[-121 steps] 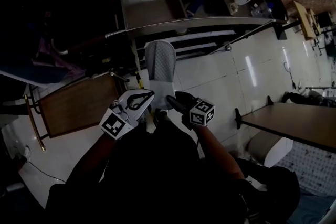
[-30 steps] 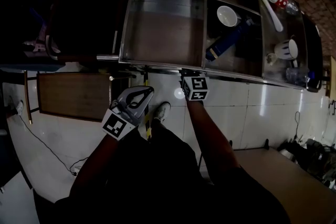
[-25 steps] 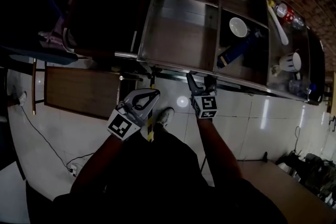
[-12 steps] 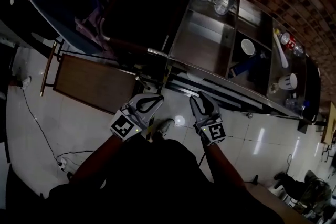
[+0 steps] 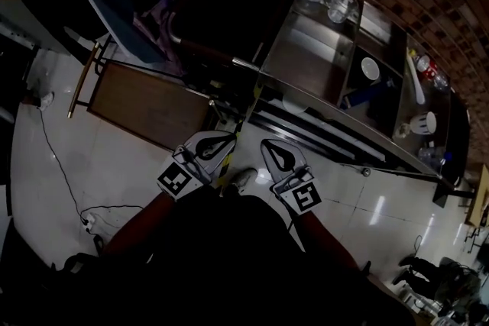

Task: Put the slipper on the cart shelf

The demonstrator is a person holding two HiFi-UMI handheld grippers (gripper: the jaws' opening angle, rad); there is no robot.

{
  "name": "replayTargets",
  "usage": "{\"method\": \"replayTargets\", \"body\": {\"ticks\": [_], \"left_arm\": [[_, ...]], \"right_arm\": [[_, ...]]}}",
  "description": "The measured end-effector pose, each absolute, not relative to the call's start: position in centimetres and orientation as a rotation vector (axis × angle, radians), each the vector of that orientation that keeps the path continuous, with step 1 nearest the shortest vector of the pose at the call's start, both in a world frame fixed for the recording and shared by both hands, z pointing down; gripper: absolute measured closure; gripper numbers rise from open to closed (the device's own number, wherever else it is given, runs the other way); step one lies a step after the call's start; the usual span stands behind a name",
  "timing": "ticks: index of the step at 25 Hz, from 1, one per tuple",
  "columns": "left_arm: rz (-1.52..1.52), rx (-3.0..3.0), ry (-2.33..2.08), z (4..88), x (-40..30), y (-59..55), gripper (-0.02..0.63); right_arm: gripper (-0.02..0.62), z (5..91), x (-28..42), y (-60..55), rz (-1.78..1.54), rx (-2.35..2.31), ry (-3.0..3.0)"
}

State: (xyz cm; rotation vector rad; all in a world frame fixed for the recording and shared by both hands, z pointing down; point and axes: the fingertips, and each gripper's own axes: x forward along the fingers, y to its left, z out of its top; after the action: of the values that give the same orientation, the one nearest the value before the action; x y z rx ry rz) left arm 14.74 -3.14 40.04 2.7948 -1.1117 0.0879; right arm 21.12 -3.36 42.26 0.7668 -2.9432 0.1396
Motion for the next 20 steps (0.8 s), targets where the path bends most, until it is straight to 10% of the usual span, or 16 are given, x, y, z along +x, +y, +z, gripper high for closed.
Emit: {"method": "replayTargets", "body": {"ticks": [20], "left_arm": [[0.088, 2.780, -1.162, 40.3, 2.6, -0.9, 0.604]], "right_arm": [[0.594, 42.1, 8.2, -0.5, 0.153, 0.668, -2.950]]}}
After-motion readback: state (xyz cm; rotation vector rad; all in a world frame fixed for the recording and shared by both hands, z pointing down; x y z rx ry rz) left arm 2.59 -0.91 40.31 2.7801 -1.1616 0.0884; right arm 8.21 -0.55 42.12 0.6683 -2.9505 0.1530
